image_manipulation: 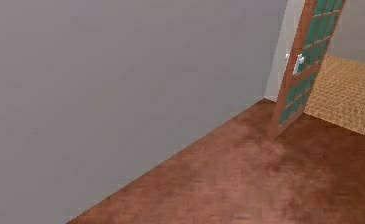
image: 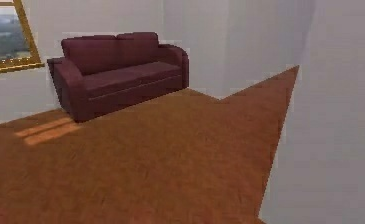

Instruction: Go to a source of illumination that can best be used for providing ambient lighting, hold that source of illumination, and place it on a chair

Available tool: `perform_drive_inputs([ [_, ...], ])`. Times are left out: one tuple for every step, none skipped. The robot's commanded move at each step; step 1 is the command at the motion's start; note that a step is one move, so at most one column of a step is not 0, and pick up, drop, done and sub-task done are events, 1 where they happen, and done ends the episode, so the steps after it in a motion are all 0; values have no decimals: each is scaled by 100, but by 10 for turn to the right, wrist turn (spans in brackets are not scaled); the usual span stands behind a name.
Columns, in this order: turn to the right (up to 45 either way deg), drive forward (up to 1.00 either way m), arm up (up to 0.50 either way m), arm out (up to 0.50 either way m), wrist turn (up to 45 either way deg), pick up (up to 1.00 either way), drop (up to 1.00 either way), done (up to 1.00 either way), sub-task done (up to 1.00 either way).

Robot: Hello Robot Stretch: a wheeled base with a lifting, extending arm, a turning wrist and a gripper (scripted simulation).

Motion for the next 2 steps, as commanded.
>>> perform_drive_inputs([
  [30, 0, 0, 0, 0, 0, 0, 0, 0],
  [0, 85, 0, 0, 0, 0, 0, 0, 0],
])
